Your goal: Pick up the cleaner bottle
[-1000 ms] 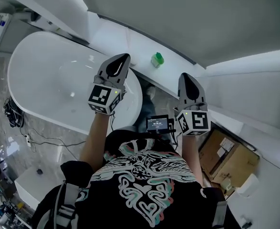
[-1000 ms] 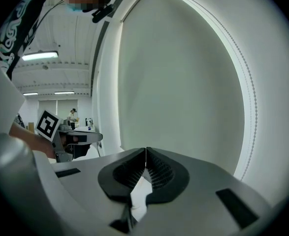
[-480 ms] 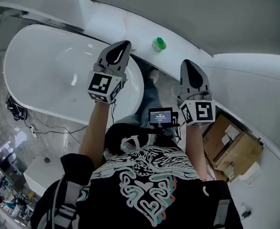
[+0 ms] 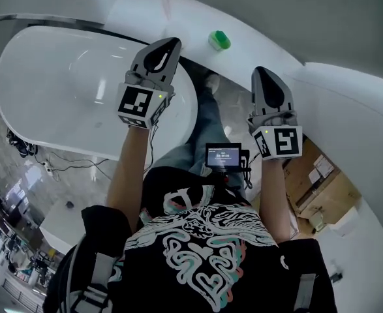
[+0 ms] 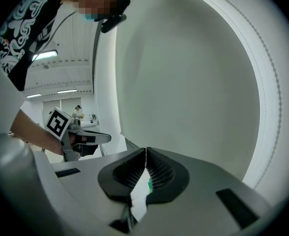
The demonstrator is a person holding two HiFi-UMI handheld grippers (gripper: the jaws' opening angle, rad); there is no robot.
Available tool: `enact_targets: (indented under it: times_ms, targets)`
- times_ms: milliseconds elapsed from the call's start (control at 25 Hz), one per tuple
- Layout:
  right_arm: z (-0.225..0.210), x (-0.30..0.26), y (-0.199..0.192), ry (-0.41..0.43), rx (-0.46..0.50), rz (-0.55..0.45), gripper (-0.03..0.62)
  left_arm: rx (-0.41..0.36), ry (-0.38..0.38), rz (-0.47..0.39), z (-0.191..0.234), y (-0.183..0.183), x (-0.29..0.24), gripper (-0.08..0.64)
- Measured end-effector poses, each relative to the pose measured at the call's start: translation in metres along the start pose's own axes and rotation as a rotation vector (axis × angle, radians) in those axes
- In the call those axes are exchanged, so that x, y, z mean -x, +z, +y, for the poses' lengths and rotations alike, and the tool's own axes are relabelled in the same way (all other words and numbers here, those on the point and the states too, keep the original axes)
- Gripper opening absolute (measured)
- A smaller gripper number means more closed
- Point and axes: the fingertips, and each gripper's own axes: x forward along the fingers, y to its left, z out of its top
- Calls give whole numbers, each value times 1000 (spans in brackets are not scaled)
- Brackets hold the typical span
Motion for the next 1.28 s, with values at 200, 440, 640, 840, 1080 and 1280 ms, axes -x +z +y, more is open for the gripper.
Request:
enact_targets:
  times_ms: [200,440,640,840,1080,1280]
  targets:
    - [-4,-11,-29,17,-4,37,28,14,-3,9,5,-22,-14,16]
    - [-11,-28,-48,31,-3,61,28,6,-2,54,13,-50,-29,15]
    - [-15,-40,-70,52,-3,79,28,-28,-30,74,14,-71,-41,16]
    - [-17,-52,-93,65,-17,97,28,-76,-81,3,10,-82,-48,17]
    - [-19,-73,-121,77,1,134,28,-107,-90,52,21,-111,-63,17]
    - [-24,-82,-144,74,8,158,28,-244,-130,136,19,-133,-75,17]
